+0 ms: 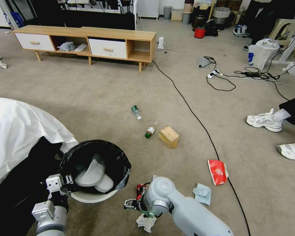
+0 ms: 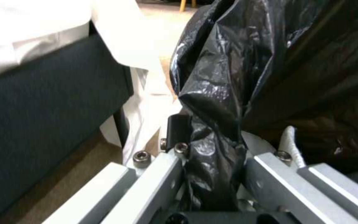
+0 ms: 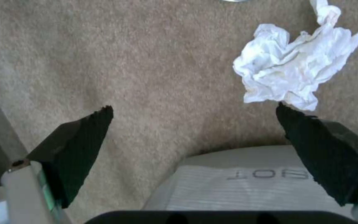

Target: Pick up the trash bin and place the garbage on the floor into it.

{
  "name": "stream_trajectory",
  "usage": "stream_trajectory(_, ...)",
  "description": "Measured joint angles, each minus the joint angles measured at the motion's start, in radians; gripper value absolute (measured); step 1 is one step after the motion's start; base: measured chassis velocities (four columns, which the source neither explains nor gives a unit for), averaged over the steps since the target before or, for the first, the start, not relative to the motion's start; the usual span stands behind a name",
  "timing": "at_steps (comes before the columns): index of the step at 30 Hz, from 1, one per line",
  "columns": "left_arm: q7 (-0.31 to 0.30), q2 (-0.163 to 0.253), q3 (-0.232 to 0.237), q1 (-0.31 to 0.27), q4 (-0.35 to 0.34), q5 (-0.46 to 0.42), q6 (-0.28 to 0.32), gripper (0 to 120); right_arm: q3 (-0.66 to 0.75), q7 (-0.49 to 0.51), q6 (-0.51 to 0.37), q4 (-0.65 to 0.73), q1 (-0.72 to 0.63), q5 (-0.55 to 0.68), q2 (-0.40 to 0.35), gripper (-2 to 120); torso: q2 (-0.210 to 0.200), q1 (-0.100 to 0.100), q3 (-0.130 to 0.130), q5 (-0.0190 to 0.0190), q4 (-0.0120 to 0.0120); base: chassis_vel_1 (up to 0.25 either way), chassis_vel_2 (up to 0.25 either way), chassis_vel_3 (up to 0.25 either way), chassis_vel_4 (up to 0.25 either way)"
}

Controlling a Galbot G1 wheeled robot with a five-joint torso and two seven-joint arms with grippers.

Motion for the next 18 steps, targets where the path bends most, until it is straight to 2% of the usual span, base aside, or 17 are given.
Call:
stream_trajectory(6,-0.006,0.034,-0.01,-0.011,-0.012,-0.026,0.014,1,-0.003,0.013,0.008,0.008,0.002,0.03,-0.017,100,0.0,0.0,0.0,0.0,0.0,0.0,0.0,0.0,0.0)
stream_trajectory(18,-0.008,0.029,0.008,-0.024,0.003,-0.026,0.017,1,-0.005,0.036,0.008,0.0,0.013,0.085,-0.027,100,0.0,0.0,0.0,0.0,0.0001,0.0,0.0,0.0,0.0)
